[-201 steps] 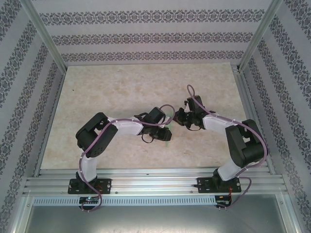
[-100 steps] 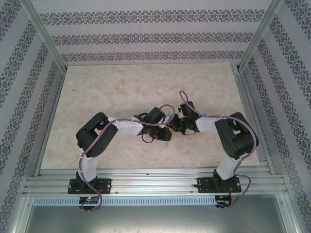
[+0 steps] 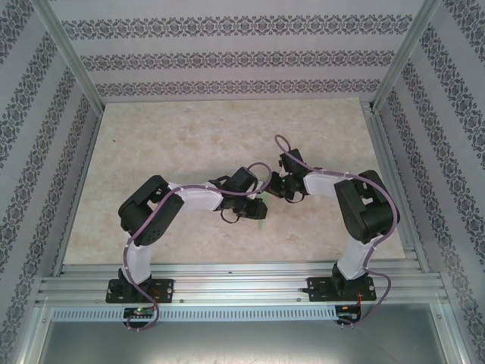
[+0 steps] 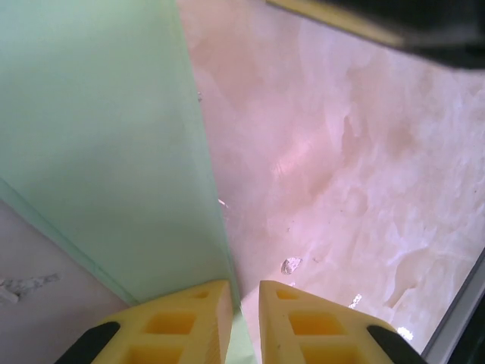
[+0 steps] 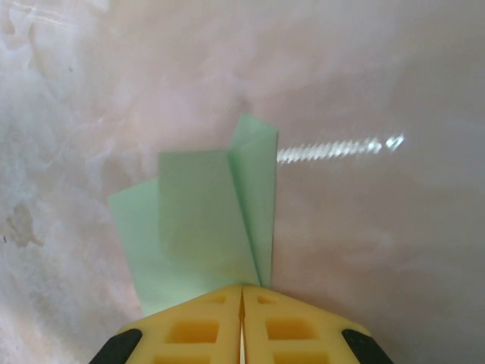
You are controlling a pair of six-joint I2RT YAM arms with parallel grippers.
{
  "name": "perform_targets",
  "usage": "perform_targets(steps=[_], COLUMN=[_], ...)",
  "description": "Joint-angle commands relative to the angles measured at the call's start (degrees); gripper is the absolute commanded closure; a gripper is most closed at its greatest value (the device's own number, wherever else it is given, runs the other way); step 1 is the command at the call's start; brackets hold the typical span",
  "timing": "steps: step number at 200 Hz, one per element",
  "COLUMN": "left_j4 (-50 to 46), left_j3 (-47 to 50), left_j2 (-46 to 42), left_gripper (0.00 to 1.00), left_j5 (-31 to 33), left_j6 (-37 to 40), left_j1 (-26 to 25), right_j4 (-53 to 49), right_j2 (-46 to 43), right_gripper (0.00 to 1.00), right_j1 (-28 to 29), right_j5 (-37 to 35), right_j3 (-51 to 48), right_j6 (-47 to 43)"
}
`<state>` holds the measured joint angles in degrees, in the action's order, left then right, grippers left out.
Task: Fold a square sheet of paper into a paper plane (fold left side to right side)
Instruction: Fold the wing for the fifth time at the center of the table.
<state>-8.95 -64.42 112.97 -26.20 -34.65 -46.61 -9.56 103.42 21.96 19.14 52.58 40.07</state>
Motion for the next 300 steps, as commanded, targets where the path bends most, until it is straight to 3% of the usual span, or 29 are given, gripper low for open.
perform_targets(steps=[1, 64, 125, 195, 258, 300], left_j4=[-3.8, -3.6, -3.6, -3.6, -4.4, -4.1], left_j3=[2.3, 2.4, 2.4, 2.3, 2.2, 2.7], left_j2=[2.9, 2.6, 2.3, 2.2, 2.5, 2.4], left_gripper=[0.79, 0.79, 0.79, 0.79, 0.79, 0.79], left_j5=[2.0, 2.0, 2.2, 2.2, 2.4, 2.3], left_j6=[4.2, 4.2, 4.2, 4.3, 4.3, 4.1], left_j1=[-1.3, -1.5, -1.6, -1.8, -2.1, -2.3], right_j4=[1.5, 0.0, 8.2, 11.4, 8.6, 8.2], right_j2=[3.8, -2.4, -7.6, -1.6, 5.0, 7.9], right_gripper=[0.91, 0.90, 0.90, 0.90, 0.91, 0.91], right_j1=[-1.2, -4.0, 0.0, 1.9, -0.5, -2.6], right_j5=[-7.5, -4.5, 2.2, 1.9, -4.9, -4.6], right_j3=[3.0, 4.2, -4.8, -3.8, 1.7, 5.1], right_j6=[-2.9, -5.1, 5.9, 9.3, 0.4, -2.4])
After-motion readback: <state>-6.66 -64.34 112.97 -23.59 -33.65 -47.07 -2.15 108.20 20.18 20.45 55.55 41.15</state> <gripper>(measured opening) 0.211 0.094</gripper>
